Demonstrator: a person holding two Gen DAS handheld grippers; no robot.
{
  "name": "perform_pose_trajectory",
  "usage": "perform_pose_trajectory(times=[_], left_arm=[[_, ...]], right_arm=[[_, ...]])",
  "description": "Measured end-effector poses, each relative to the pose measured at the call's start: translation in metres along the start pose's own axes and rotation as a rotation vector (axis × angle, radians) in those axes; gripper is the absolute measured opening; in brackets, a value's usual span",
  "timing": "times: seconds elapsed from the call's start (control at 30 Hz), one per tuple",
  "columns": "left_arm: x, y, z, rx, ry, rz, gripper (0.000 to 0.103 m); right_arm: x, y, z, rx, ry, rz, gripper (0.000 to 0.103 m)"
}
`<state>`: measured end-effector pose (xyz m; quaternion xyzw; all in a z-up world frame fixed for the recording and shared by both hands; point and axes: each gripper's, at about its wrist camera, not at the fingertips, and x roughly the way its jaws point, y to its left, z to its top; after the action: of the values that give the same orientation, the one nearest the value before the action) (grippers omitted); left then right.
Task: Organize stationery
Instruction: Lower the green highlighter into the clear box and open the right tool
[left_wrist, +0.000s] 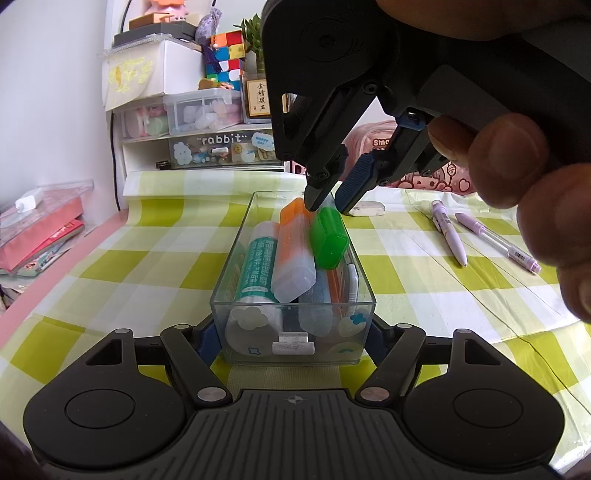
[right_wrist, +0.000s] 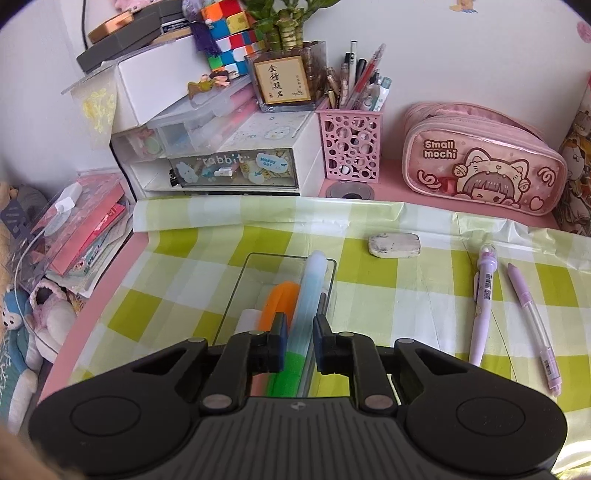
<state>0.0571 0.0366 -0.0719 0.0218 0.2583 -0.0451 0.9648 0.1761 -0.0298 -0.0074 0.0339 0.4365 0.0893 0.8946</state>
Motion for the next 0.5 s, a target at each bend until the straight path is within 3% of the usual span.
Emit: perform_pose_trajectory(times=[0.33, 0.5], left_arm=[[0.001, 0.000, 0.001, 0.006, -0.001, -0.008, 0.072], [0.001, 0.000, 0.001, 0.005, -0.001, -0.008, 0.072]], right_arm=[[-0.005, -0.006, -0.003, -0.043, 0.027, 0.037, 0.010], [-0.005, -0.019, 0.000, 0.019, 0.033, 0.093, 0.010]])
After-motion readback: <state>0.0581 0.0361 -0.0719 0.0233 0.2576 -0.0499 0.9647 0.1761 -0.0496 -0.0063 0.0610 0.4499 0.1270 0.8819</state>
